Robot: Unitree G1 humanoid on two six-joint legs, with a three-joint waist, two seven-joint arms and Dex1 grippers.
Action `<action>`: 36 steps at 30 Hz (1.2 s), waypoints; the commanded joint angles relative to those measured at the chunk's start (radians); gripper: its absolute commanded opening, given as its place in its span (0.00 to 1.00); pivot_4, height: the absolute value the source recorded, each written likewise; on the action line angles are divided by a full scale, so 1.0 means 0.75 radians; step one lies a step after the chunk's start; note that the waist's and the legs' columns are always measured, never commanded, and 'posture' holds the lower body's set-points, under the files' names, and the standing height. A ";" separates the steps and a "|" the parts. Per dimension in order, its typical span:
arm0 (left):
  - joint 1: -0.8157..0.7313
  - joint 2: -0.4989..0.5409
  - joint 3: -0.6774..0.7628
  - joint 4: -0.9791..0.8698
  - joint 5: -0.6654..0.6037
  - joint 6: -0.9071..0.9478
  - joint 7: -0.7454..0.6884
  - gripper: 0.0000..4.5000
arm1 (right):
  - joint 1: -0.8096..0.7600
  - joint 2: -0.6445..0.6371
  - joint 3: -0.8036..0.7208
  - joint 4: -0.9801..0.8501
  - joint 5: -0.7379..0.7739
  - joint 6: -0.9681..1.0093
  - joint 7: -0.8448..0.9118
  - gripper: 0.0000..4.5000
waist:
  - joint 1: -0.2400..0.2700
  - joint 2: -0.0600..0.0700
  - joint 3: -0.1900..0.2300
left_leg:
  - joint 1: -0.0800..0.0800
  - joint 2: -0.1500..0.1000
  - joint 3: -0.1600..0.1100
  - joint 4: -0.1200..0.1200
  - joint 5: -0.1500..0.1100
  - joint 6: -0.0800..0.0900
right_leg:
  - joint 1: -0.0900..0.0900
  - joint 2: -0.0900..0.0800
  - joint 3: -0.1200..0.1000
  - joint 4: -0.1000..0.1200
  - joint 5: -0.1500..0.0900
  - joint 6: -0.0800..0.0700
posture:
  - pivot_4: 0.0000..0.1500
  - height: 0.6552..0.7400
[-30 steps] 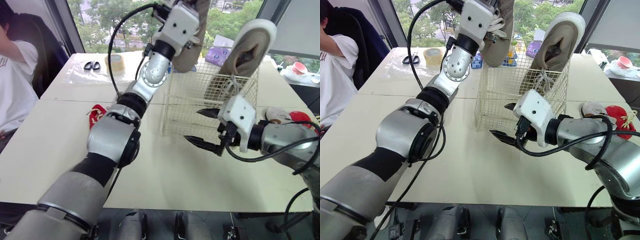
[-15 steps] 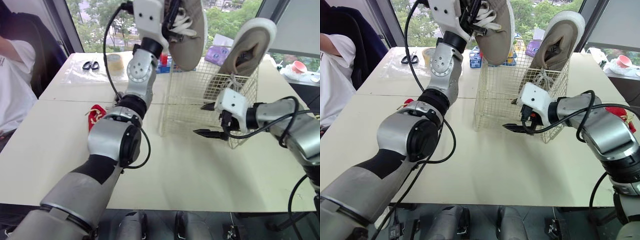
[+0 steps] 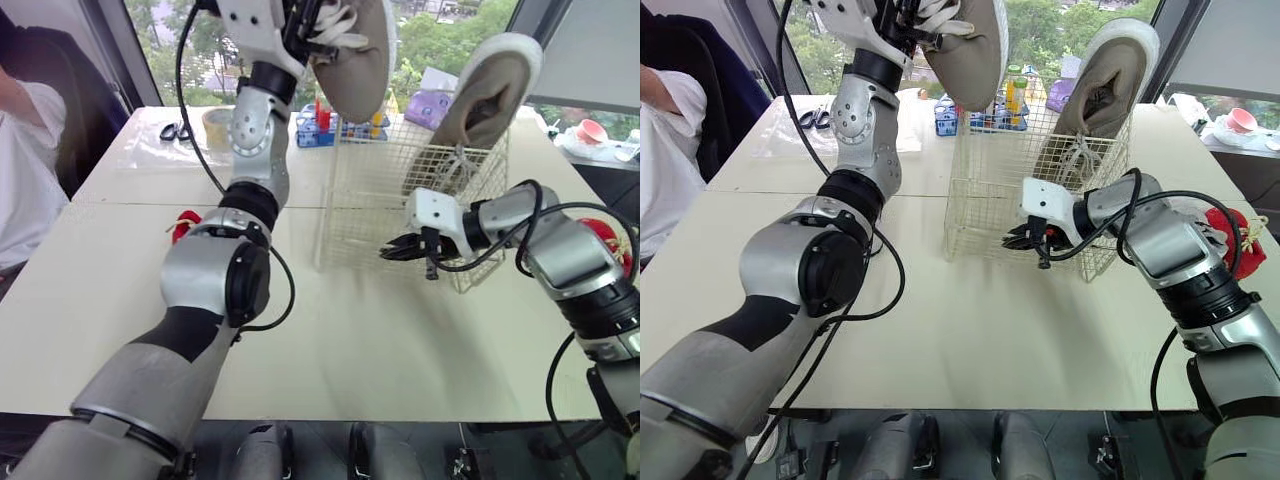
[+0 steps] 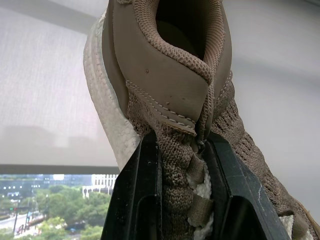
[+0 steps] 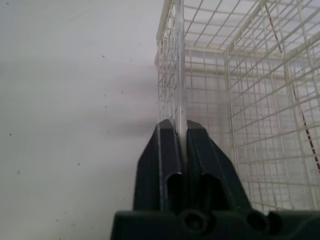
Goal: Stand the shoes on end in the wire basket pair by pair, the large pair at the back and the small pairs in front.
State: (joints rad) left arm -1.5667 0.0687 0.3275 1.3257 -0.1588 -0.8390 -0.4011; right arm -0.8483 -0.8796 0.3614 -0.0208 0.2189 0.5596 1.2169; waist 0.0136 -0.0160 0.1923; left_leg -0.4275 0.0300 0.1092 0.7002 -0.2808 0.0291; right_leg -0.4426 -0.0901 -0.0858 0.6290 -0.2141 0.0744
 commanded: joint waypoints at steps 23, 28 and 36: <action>0.101 0.034 -0.282 -0.078 0.378 -0.285 0.335 0.11 | 0.087 -0.006 -0.086 -0.401 0.062 0.207 0.085 0.02 | -0.002 0.000 0.000 | 0.000 0.001 0.000 -0.001 0.000 0.000 | -0.001 0.001 0.000 0.001 0.000 0.000 | 1.00 1.00; 0.135 0.017 -0.284 -0.053 0.370 -0.226 0.339 0.11 | 0.094 -0.004 -0.096 -0.418 0.068 0.227 0.070 0.02 | -0.002 0.000 0.000 | 0.000 0.001 0.000 -0.001 0.000 0.000 | -0.001 0.000 0.000 0.001 0.000 0.000 | 1.00 1.00; 0.243 -0.034 -0.248 -0.076 0.248 -0.132 0.152 0.11 | 0.069 0.013 -0.127 -0.397 0.078 0.236 0.035 0.02 | -0.002 0.001 0.000 | 0.000 0.001 0.000 0.000 0.000 -0.001 | -0.001 0.000 0.000 0.002 0.000 0.000 | 1.00 1.00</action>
State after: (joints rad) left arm -1.3813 0.0447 0.1215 1.3079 0.0652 -0.9439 -0.2615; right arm -0.7673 -0.8755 0.3117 -0.2895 0.2519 0.7398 1.2457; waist 0.0119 -0.0155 0.1923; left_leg -0.4272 0.0307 0.1088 0.7001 -0.2805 0.0285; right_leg -0.4434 -0.0899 -0.0857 0.6303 -0.2141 0.0743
